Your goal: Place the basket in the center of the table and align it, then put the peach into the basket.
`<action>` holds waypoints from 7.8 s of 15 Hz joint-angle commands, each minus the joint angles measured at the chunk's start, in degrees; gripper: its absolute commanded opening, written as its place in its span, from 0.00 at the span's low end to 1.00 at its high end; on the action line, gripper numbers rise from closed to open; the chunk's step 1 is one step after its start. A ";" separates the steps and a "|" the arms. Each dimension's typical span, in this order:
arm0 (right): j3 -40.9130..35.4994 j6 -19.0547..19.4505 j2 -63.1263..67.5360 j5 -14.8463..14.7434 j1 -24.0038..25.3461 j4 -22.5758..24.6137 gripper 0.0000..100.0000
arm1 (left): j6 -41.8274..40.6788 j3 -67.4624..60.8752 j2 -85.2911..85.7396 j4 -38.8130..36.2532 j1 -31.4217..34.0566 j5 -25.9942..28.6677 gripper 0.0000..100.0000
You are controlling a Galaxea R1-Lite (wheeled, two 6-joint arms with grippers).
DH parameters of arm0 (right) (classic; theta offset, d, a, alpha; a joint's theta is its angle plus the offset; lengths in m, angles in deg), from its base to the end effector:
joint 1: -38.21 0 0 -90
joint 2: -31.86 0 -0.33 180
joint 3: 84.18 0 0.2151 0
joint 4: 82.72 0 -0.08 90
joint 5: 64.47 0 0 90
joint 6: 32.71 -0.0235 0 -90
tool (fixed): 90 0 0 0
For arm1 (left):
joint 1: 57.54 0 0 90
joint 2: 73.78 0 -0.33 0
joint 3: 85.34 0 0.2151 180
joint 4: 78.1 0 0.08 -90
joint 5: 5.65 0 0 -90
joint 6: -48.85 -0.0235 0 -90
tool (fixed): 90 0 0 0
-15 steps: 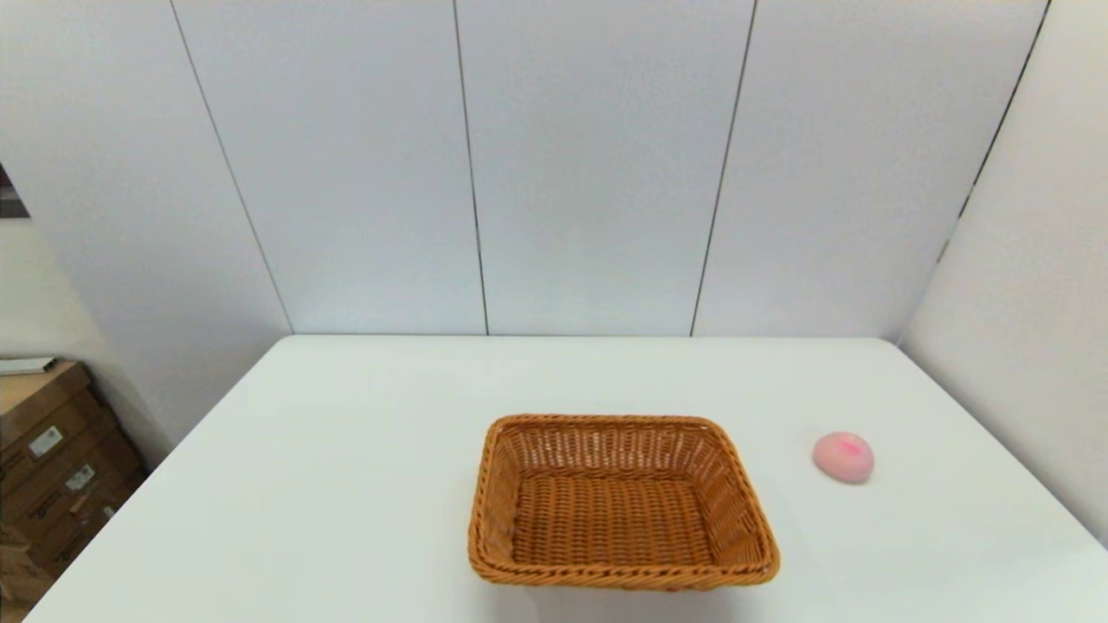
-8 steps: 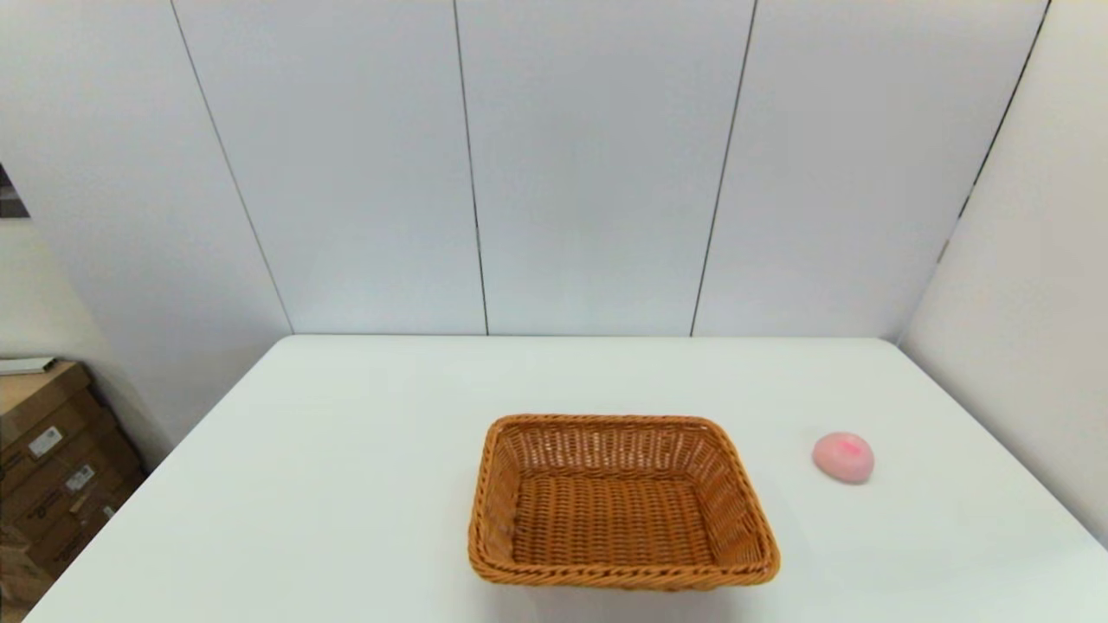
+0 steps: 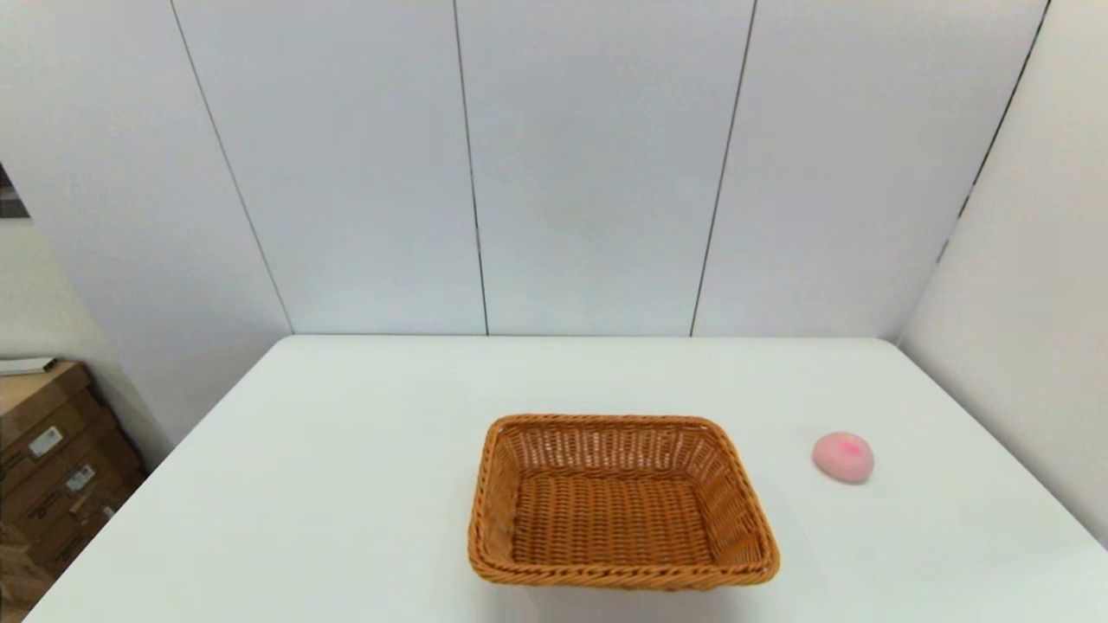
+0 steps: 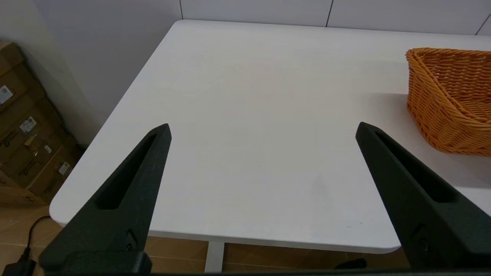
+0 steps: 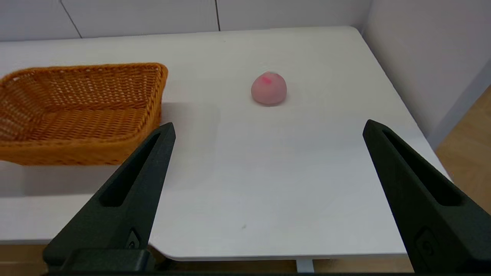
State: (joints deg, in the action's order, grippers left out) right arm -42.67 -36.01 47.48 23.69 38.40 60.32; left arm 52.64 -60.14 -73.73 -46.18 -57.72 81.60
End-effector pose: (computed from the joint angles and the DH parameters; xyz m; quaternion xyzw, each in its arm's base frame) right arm -0.0227 -0.0008 0.1629 0.0269 0.0960 -0.0171 0.9949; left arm -0.0327 0.0012 0.0794 -0.0315 0.0574 0.0243 0.9976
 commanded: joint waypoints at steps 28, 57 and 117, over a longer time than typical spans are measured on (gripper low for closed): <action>27.55 -6.19 97.85 -4.84 -0.27 28.73 1.00 | 0.08 0.00 0.04 0.05 0.01 -0.07 1.00; 30.62 -8.83 88.89 -4.14 -1.33 25.03 0.00 | 0.08 0.00 0.04 0.05 0.01 0.02 1.00; 13.31 -6.54 30.97 3.42 2.37 7.90 1.00 | 0.08 0.00 0.04 0.05 0.01 0.02 1.00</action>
State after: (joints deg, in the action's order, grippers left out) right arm -16.57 -43.79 102.00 26.93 40.01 68.64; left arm 52.68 -60.14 -73.71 -46.18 -57.72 81.63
